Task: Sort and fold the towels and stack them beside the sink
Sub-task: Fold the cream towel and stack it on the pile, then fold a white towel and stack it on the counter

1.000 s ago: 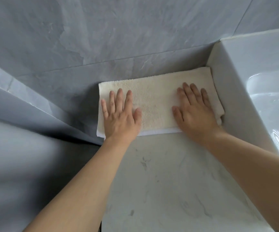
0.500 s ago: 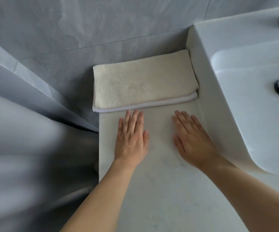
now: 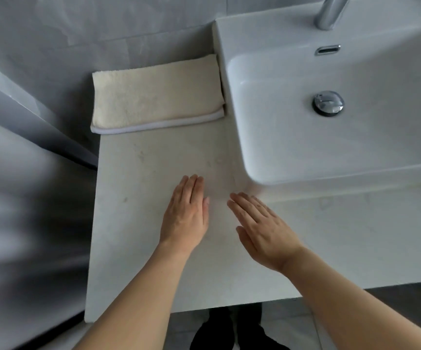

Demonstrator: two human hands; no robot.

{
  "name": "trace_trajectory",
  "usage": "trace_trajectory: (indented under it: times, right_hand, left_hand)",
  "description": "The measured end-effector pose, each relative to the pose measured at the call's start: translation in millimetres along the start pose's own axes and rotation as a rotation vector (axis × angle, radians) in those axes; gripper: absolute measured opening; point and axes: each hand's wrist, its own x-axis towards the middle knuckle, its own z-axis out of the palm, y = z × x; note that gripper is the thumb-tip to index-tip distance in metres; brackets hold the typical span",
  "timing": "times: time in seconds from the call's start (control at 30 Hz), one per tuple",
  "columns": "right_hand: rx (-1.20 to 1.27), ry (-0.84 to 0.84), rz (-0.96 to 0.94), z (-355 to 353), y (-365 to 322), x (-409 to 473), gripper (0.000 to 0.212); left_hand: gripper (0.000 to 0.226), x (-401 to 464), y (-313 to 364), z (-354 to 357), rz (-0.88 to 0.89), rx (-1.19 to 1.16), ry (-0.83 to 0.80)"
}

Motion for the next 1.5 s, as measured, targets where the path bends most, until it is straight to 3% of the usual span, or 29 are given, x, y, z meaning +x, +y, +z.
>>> trace_trajectory:
  times: [0.37,0.77,1.07,1.23,1.37,1.43,1.5]
  right_hand:
    - [-0.006,0.085,0.240,-51,110,-104,0.052]
    - [0.014,0.141,0.336,-131,255,-204,0.051]
    - [-0.010,0.457,0.633,-189,361,-245,0.041]
    - [-0.014,0.356,0.695,-219,446,-255,0.058]
    - [-0.027,0.176,0.729,-226,492,-259,0.074]
    - [-0.048,0.138,0.689,-226,508,-262,0.077]
    - [-0.061,0.159,0.625,-225,519,-265,0.077]
  left_hand:
    - [0.036,-12,138,33,0.229,-0.108,-0.010]
    - [0.051,43,342,57,0.226,-0.311,-0.112]
    - [0.038,73,474,86,0.451,-0.413,-0.083]
    - [0.033,121,562,96,0.388,-0.431,0.032]
    - [0.045,158,591,115,0.179,-0.145,-0.086]
    - [0.032,168,595,121,0.109,-0.055,-0.077]
    - [0.022,171,601,117,0.112,-0.134,0.008]
